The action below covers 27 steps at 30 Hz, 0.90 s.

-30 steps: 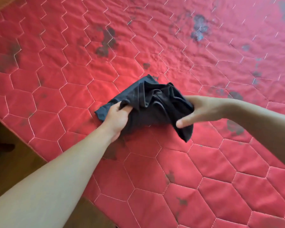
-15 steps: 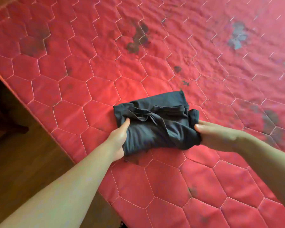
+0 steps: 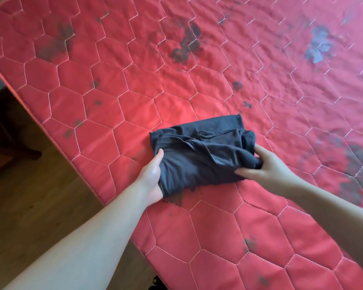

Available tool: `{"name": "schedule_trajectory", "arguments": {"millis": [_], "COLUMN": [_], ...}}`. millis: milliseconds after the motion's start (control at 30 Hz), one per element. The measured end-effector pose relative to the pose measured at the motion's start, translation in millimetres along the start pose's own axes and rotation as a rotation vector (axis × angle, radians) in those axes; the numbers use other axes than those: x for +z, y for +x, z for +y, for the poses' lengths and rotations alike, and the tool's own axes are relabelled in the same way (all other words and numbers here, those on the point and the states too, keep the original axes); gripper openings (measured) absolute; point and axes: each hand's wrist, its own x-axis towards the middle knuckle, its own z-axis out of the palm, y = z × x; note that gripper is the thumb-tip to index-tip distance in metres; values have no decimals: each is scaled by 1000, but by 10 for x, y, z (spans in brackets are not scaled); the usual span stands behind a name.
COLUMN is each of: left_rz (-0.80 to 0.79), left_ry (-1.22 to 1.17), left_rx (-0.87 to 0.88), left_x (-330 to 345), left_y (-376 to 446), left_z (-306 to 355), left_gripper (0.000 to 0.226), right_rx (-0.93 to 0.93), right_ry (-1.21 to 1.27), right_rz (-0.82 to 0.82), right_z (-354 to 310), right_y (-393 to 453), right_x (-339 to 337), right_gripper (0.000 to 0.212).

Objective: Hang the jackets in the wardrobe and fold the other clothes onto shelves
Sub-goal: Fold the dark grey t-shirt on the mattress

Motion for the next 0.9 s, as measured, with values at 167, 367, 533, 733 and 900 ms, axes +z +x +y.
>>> {"name": "schedule_trajectory", "arguments": {"millis": [167,367,533,733,900], "left_rz": [37,30,-17,-80,22], "left_ry": [-14,-17,53,143,95], "left_rx": [0,-20,9,41,58], "left_x": [-32,-15,-81,-107,-120], "left_y": [45,63,43,-62,-23], "left_z": [10,4,41,71,7], "left_gripper": [52,51,53,34,38], "right_rx": [199,95,127,318,332], "right_ry": [422,145,119,255,646], "right_rz": [16,-271,-15,107,-178], "right_z": [129,253,91,40,109], "right_y": [24,-21,72,173,122], "right_x": [7,21,67,148,110], "right_gripper": [50,86,12,57,69]}}
